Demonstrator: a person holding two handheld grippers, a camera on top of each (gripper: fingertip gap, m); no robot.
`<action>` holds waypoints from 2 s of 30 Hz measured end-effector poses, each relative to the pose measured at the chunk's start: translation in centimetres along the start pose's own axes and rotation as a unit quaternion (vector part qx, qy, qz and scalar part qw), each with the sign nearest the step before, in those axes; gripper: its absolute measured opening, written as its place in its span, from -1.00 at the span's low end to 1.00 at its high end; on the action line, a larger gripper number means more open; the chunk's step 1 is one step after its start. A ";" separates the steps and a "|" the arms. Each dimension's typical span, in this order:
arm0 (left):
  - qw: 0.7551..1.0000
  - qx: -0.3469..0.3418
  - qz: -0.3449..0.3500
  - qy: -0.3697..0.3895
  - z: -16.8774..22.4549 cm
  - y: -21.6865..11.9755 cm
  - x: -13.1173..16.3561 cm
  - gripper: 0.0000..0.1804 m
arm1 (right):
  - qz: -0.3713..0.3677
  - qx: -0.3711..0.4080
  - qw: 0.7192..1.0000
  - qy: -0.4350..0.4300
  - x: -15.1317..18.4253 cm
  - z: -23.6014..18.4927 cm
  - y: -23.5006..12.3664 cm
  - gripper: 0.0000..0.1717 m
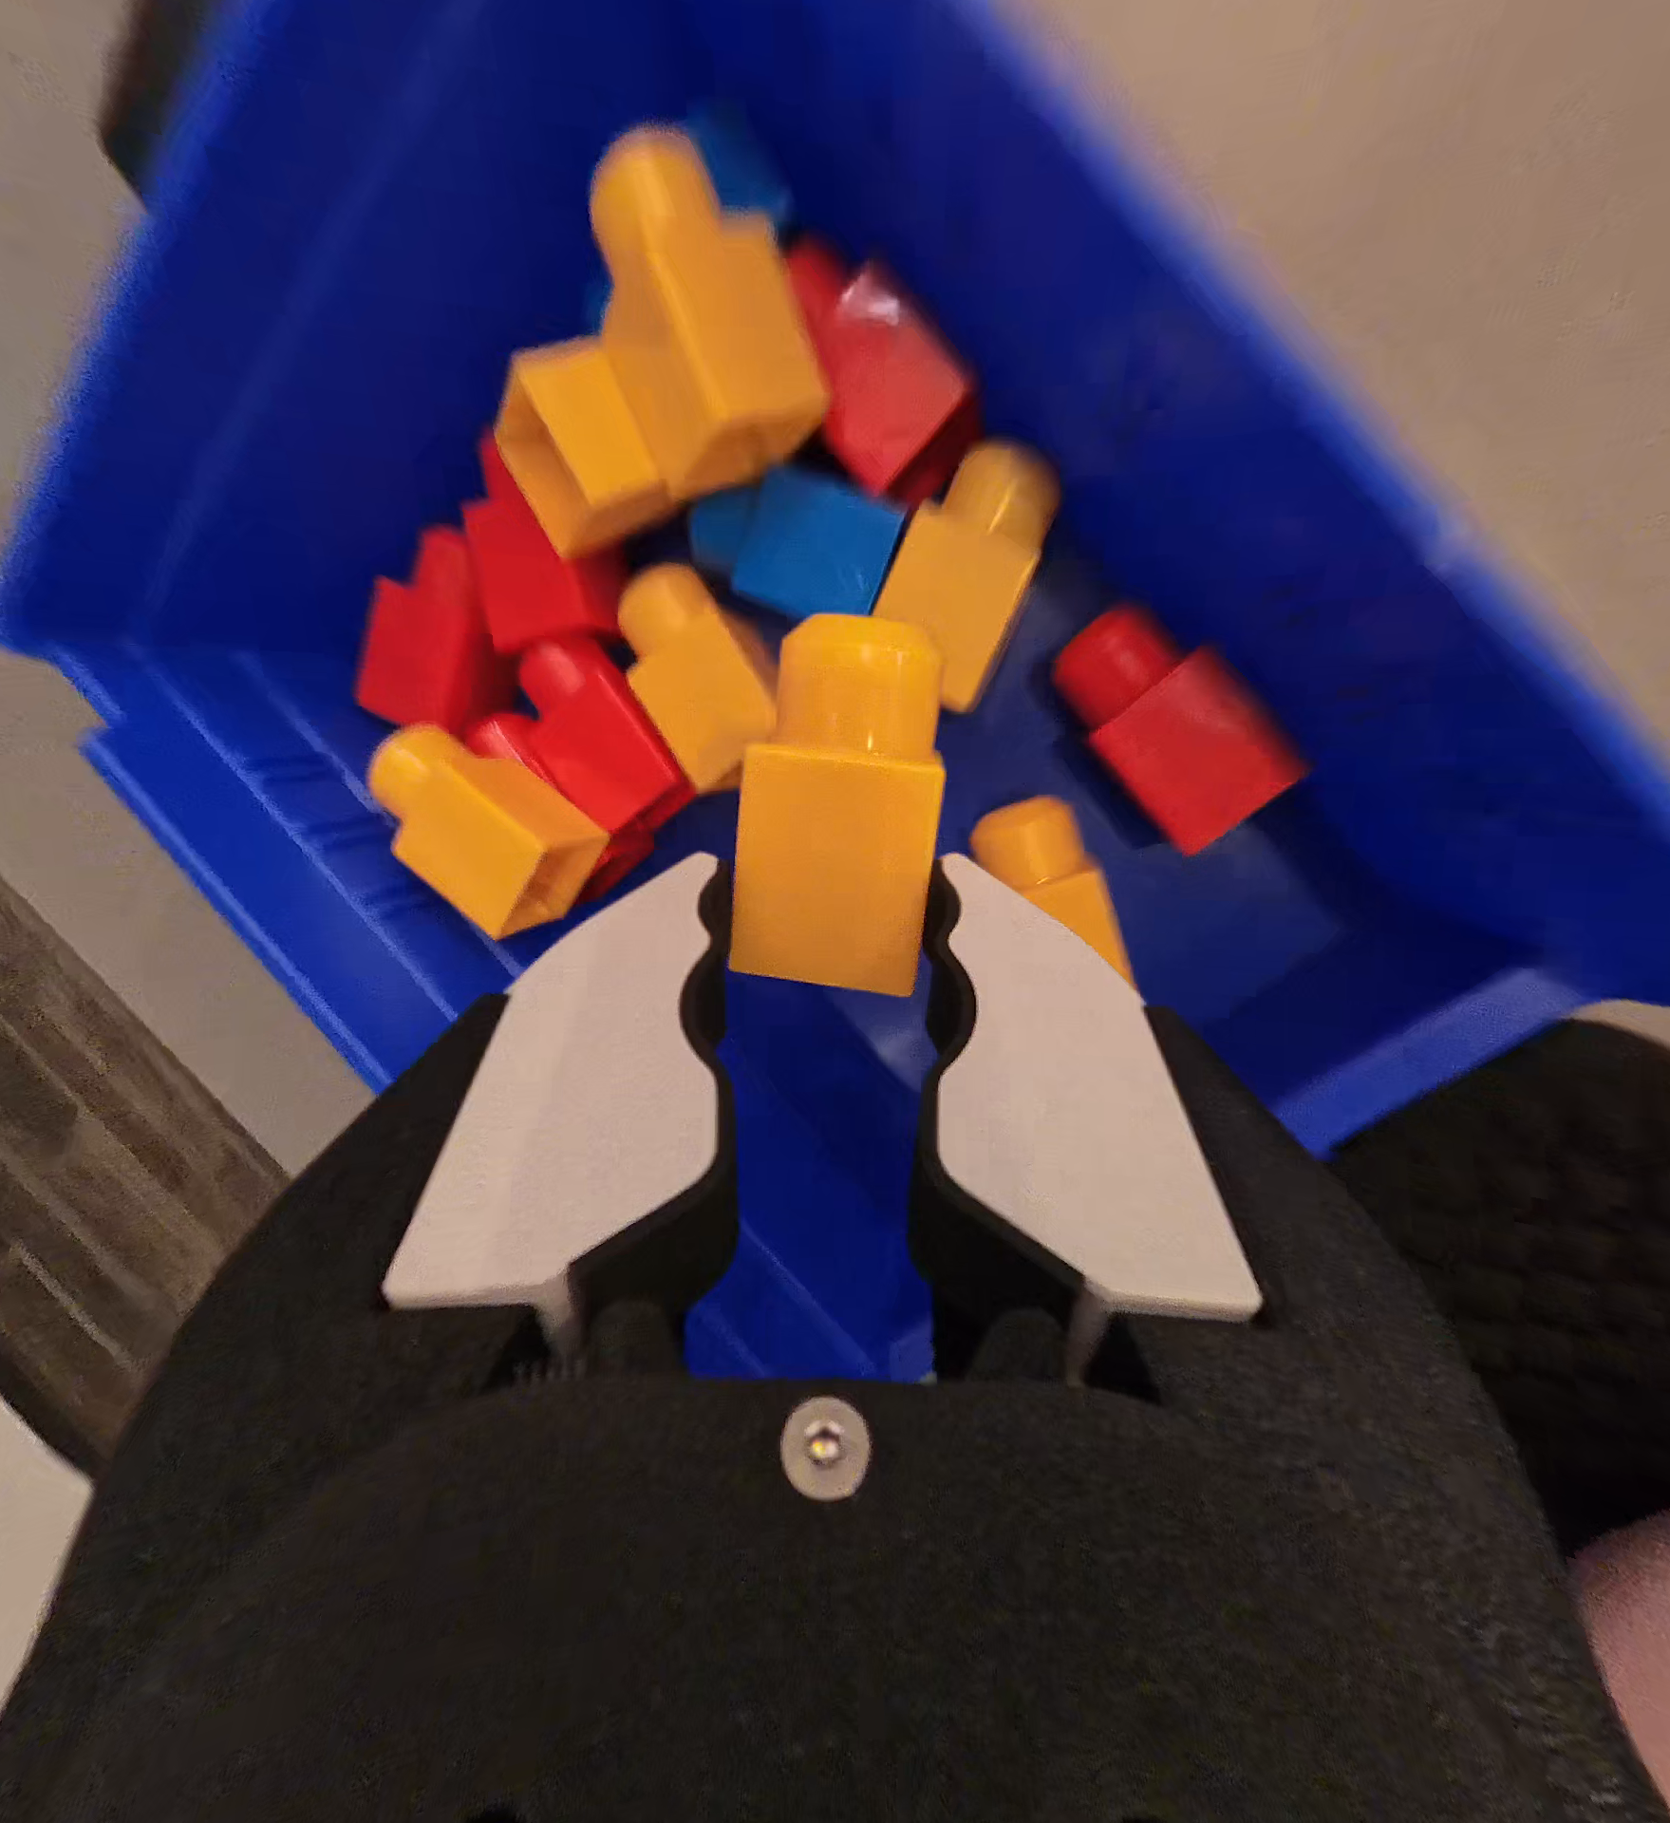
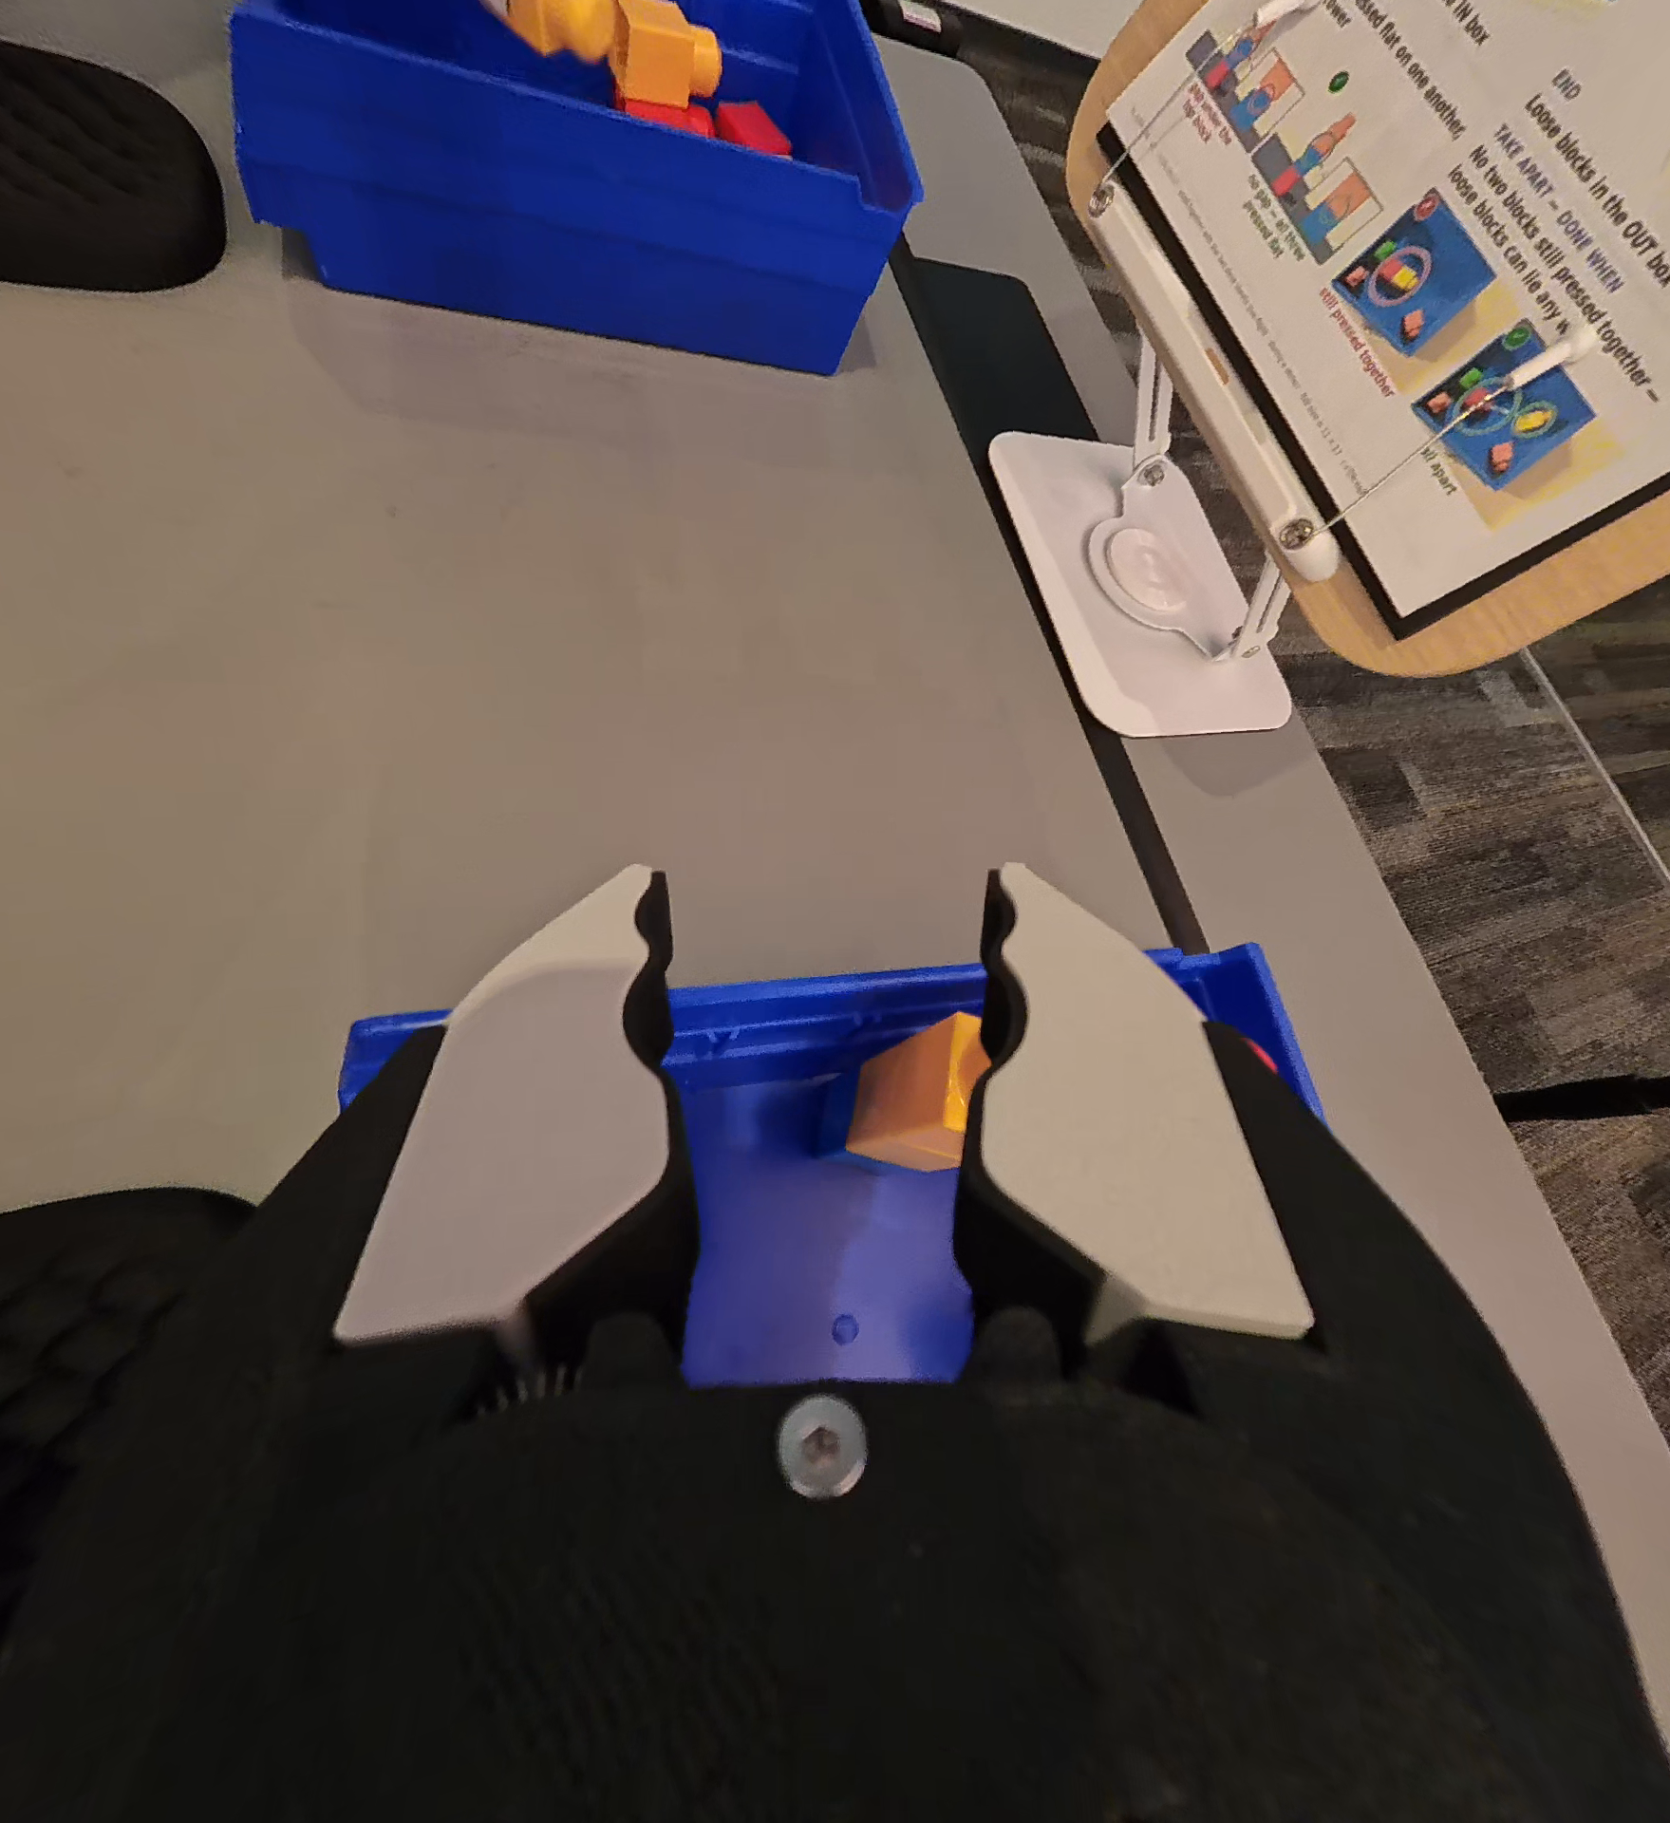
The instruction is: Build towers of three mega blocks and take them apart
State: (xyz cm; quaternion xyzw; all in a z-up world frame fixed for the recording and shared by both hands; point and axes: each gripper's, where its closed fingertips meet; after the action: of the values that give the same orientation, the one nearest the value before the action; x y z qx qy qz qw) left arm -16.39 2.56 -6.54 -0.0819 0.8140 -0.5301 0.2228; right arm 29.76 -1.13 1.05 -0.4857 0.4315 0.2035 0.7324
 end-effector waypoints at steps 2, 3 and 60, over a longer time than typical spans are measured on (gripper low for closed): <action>0.998 -0.014 0.054 0.026 1.1 -2.5 -3.7 -0.58 | 0.000 0.003 1.000 -0.006 -0.3 -0.1 0.1 -0.28; 0.996 -0.019 0.077 0.043 1.9 -3.6 -5.9 -0.58 | -0.001 0.003 1.000 -0.008 -0.4 -0.1 0.1 -0.28; 0.973 0.090 0.113 -0.181 6.2 0.4 0.2 -0.52 | -0.016 -0.041 0.999 -0.015 0.0 -1.0 1.4 -0.29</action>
State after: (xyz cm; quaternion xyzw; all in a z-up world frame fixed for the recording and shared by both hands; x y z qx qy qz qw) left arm -13.75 -2.46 -9.06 -0.0633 0.7133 -0.5489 0.4312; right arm 28.31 -1.36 0.18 -0.5194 0.4039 0.2162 0.7214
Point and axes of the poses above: each gripper's, where its closed fingertips meet, y out along the fingers, x out of its underside, z = x × y across the jaws, and after that the axes turned 12 degrees about y, right-handed
